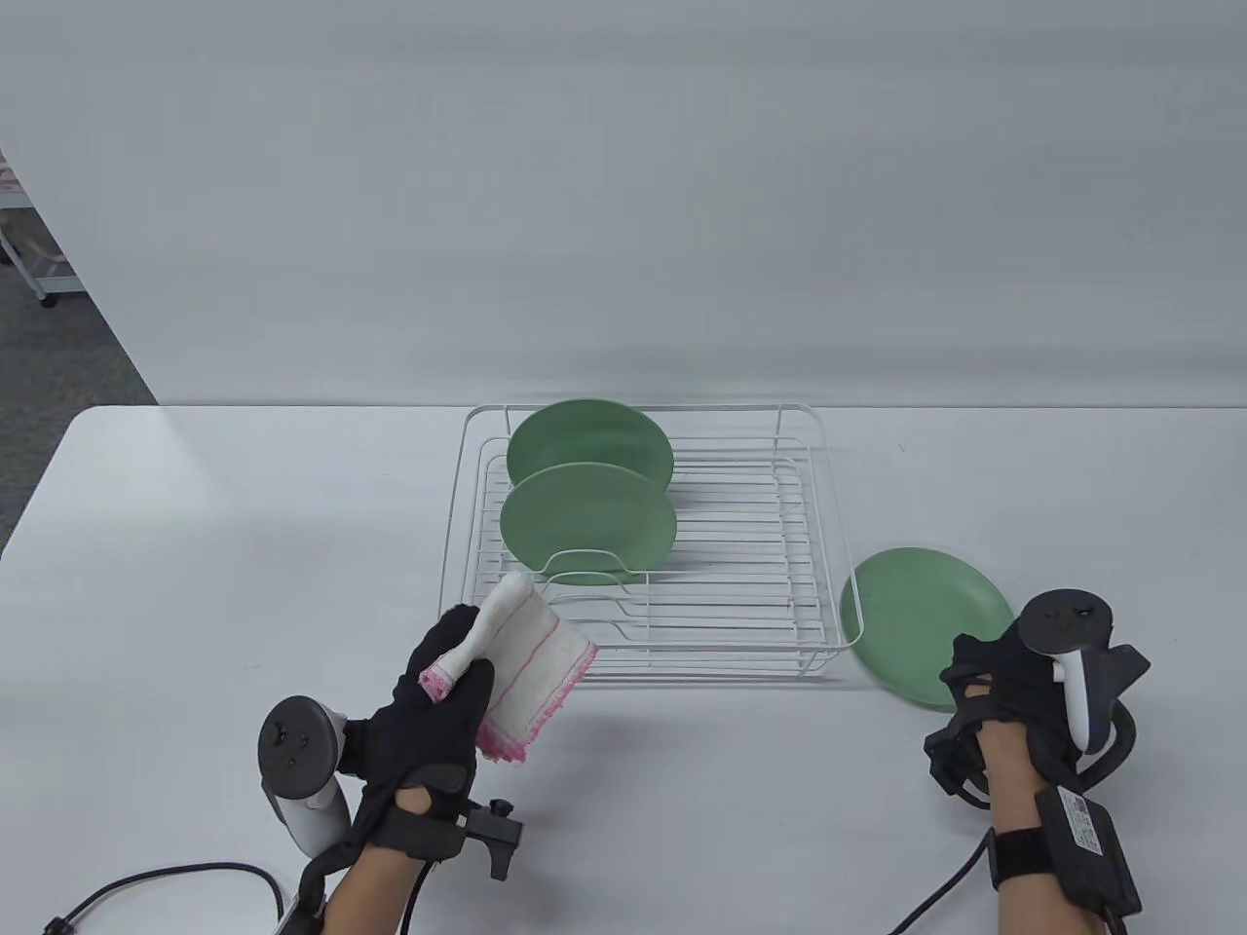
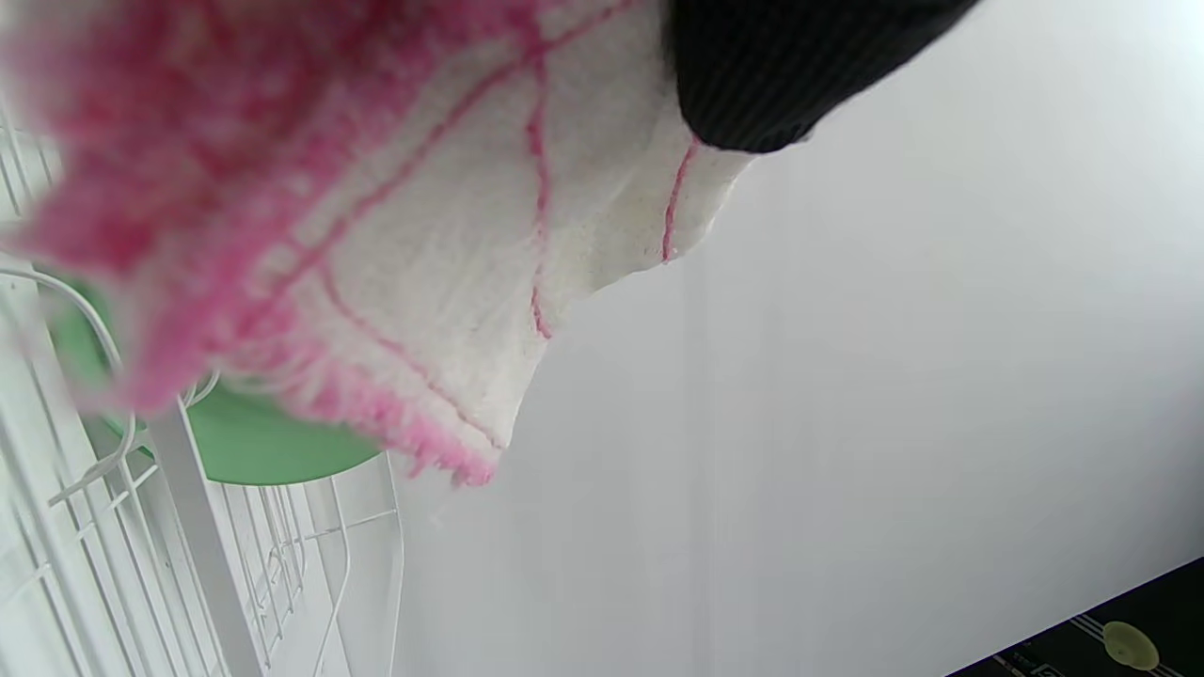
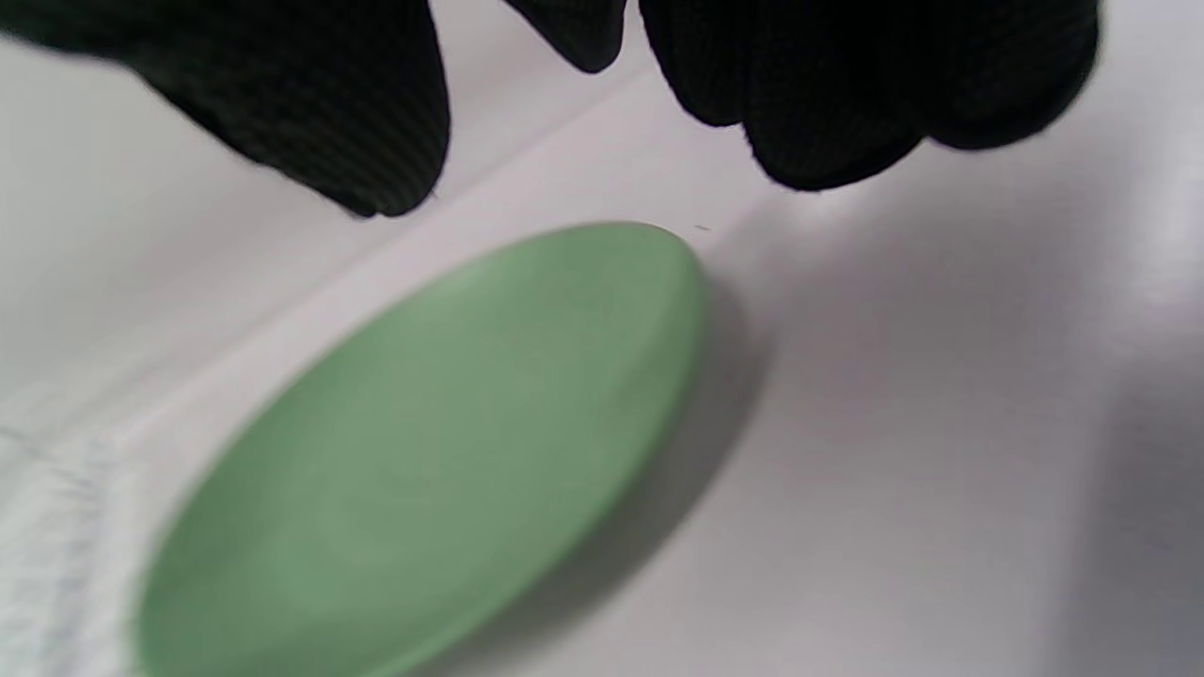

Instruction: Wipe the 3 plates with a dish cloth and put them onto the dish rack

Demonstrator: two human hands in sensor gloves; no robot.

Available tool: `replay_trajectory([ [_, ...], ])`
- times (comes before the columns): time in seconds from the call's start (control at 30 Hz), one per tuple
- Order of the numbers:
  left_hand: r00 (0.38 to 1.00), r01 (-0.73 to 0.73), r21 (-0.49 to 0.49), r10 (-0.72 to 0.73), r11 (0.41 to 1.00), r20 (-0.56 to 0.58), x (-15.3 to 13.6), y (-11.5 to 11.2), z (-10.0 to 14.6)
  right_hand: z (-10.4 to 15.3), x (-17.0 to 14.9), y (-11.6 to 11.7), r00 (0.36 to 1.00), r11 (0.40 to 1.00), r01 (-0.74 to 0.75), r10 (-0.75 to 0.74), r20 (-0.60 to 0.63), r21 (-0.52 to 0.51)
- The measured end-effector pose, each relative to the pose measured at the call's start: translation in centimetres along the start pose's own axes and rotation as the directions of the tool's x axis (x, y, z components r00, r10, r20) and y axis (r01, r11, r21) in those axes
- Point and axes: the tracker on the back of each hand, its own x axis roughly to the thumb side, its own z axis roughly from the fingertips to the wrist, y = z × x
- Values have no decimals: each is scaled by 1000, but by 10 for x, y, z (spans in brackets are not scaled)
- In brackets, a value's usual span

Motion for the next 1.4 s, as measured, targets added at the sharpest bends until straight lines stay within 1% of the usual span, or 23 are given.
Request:
replay_trajectory([
  [0.03, 1000, -1, 0, 1, 1000, -3, 0, 0, 0, -5, -2, 5, 999, 1000, -12, 13, -35, 10],
  [0.17, 1000, -2, -3, 2, 1000, -14, 0, 0, 0, -19, -8, 22, 989, 1000, -25, 22, -147, -19],
  [0.27, 1000, 8, -2, -8, 1000, -27, -2, 1, -2, -23, -10, 35, 985, 1000, 21, -24, -171, -22],
  [0.3, 1000, 10, -2, -10, 1000, -30, -3, 1, -2, -22, -10, 36, 986, 997, 36, -46, -162, -65],
  [0.37, 999, 11, 4, -11, 1000, -36, -5, 2, -2, -23, -11, 35, 983, 995, 60, -74, -170, -81],
  [0.5, 999, 2, 13, -1, 1000, -42, -5, 4, -3, -23, -20, 26, 943, 960, 261, -277, -185, -104],
  [0.57, 999, 3, 15, -2, 1000, -42, -5, 4, -3, -24, -24, 19, 884, 904, 417, -427, -190, -91],
  [0.6, 999, 3, 16, -2, 1000, -42, -5, 4, -3, -24, -24, 16, 860, 880, 468, -474, -191, -76],
  [0.67, 999, -1, 18, 2, 1000, -44, -5, 4, -3, -22, -21, 5, 849, 864, 502, -502, -165, -45],
  [0.73, 999, -3, 19, 4, 1000, -44, -5, 4, -2, -18, -15, -9, 862, 869, 493, -495, -108, -47],
  [0.8, 999, -1, 20, 2, 1000, -45, -5, 4, -2, -13, -7, -27, 894, 893, 444, -447, -32, -76],
  [0.9, 999, 3, 28, -2, 1000, -42, -5, 5, -2, 4, 7, -61, 925, 905, 379, -364, 111, -192],
  [0.93, 999, 9, 29, -8, 1000, -38, -5, 5, -2, 16, 13, -79, 928, 891, 366, -329, 174, -268],
  [0.97, 999, 16, 31, -15, 999, -33, -5, 5, -2, 23, 16, -89, 923, 874, 376, -326, 203, -307],
  [1.03, 999, 32, 38, -32, 999, -18, -4, 4, -1, 37, 20, -108, 892, 831, 440, -359, 275, -340],
  [1.1, 998, 60, 40, -60, 997, 2, -2, 2, 0, 58, 25, -124, 813, 773, 558, -436, 386, -301],
  [1.13, 998, 69, 39, -69, 997, 9, -1, 1, 0, 64, 27, -127, 778, 758, 596, -463, 424, -266],
  [1.2, 993, 107, 41, -108, 993, 37, 2, -2, 2, 85, 36, -123, 678, 736, 667, -534, 506, -117],
  [1.23, 990, 128, 42, -131, 991, 56, 4, -4, 3, 91, 38, -120, 655, 734, 675, -551, 517, -72],
  [1.27, 983, 160, 48, -163, 986, 82, 7, -7, 5, 103, 43, -107, 605, 726, 686, -602, 522, 41],
  [1.3, 978, 181, 50, -185, 982, 100, 9, -9, 6, 107, 45, -101, 587, 722, 687, -619, 522, 83],
  [1.37, 956, 241, 51, -246, 969, 162, 15, -16, 10, 124, 53, -70, 531, 703, 662, -685, 499, 261],
  [1.4, 944, 265, 52, -270, 963, 188, 17, -19, 12, 129, 57, -59, 519, 696, 648, -701, 490, 310],
])
